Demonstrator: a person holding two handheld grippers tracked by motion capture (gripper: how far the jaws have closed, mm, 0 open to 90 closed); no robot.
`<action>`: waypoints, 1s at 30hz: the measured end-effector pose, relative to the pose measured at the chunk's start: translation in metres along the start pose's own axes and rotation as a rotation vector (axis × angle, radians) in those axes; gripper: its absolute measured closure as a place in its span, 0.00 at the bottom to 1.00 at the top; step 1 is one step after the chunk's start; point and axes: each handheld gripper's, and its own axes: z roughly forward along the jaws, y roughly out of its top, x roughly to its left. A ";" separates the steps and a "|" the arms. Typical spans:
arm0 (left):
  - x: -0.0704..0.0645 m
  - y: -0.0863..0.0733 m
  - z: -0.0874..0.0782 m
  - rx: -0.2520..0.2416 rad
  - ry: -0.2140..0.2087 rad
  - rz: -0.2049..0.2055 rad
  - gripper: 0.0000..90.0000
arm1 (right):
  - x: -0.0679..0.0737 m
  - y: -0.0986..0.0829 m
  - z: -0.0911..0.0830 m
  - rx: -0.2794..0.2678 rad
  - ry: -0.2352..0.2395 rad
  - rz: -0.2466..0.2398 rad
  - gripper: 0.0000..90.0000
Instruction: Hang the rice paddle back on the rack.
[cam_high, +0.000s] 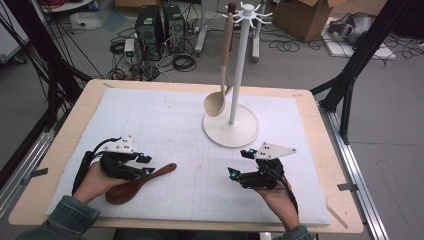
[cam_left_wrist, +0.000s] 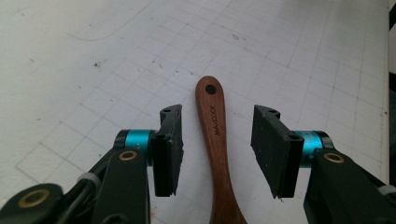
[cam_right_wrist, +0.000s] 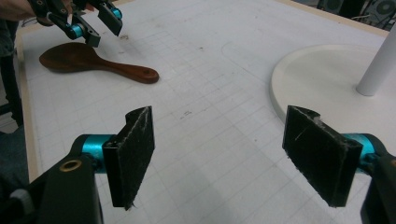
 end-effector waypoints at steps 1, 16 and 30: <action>-0.001 -0.001 0.001 0.001 -0.001 -0.009 0.59 | 0.000 0.000 0.000 -0.001 -0.003 -0.002 0.27; -0.009 -0.009 0.016 0.069 -0.015 0.005 0.61 | 0.006 -0.004 0.005 0.024 0.011 -0.013 0.27; -0.008 -0.014 0.026 0.151 0.013 0.007 0.74 | 0.008 -0.009 0.012 0.035 0.013 -0.025 0.27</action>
